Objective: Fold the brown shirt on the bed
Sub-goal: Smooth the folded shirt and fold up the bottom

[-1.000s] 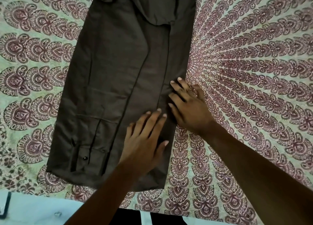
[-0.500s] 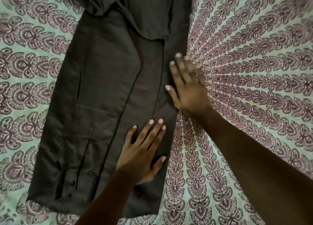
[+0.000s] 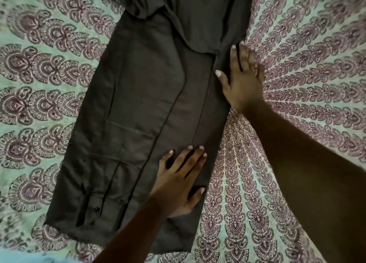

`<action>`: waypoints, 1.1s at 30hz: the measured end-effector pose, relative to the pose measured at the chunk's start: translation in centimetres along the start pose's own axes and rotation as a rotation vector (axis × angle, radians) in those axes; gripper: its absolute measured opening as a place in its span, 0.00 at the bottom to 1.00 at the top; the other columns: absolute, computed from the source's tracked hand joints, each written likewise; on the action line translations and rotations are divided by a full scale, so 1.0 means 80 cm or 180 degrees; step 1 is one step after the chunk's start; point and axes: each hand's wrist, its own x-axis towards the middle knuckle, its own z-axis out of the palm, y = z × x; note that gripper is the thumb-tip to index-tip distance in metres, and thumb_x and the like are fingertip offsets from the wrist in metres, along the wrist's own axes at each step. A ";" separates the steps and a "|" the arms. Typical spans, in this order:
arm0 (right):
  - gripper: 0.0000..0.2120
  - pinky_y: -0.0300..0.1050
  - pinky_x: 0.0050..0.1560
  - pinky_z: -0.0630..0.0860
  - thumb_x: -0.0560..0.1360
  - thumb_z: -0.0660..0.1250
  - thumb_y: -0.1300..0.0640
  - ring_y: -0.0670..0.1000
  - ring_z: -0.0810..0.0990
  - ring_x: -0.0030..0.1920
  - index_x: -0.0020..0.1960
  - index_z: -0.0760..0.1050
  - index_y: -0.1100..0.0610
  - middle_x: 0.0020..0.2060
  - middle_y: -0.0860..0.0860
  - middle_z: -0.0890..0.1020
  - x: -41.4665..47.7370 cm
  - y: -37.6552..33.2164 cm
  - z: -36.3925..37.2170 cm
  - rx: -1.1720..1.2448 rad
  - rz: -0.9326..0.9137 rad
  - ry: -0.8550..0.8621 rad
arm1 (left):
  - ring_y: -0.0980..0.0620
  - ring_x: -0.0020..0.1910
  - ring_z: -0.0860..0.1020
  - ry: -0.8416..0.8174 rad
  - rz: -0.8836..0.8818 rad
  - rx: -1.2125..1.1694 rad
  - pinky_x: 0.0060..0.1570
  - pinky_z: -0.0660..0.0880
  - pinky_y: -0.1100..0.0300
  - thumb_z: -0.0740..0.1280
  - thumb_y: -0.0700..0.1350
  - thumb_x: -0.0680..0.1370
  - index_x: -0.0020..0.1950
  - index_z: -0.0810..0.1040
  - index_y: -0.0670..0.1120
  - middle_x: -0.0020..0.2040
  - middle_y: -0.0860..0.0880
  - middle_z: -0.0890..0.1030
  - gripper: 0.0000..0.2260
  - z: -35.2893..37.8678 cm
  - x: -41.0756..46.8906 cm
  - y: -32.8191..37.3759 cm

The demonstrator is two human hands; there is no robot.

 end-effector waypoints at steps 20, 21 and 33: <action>0.34 0.66 0.80 0.46 0.83 0.46 0.32 0.57 0.44 0.84 0.84 0.40 0.42 0.84 0.45 0.42 0.093 0.060 -0.020 -0.0152 0.0005 -0.0364 | 0.48 0.85 0.49 0.0213 -0.0047 0.0350 0.80 0.53 0.43 0.53 0.63 0.82 0.85 0.50 0.44 0.86 0.46 0.48 0.37 -0.065 0.220 -0.073; 0.34 0.67 0.80 0.46 0.83 0.47 0.32 0.58 0.43 0.84 0.84 0.40 0.42 0.84 0.46 0.42 0.103 0.058 -0.024 -0.0117 0.0081 -0.0400 | 0.48 0.85 0.50 0.0208 -0.0043 0.0339 0.79 0.54 0.43 0.54 0.63 0.81 0.85 0.51 0.44 0.86 0.46 0.48 0.37 -0.065 0.221 -0.074; 0.24 0.62 0.73 0.67 0.82 0.63 0.50 0.59 0.71 0.74 0.75 0.70 0.58 0.76 0.57 0.70 0.241 0.013 -0.107 0.0194 -0.0774 0.0412 | 0.49 0.83 0.58 0.0429 -0.0103 0.0130 0.76 0.63 0.43 0.62 0.62 0.78 0.83 0.61 0.46 0.85 0.48 0.56 0.38 -0.064 0.224 -0.079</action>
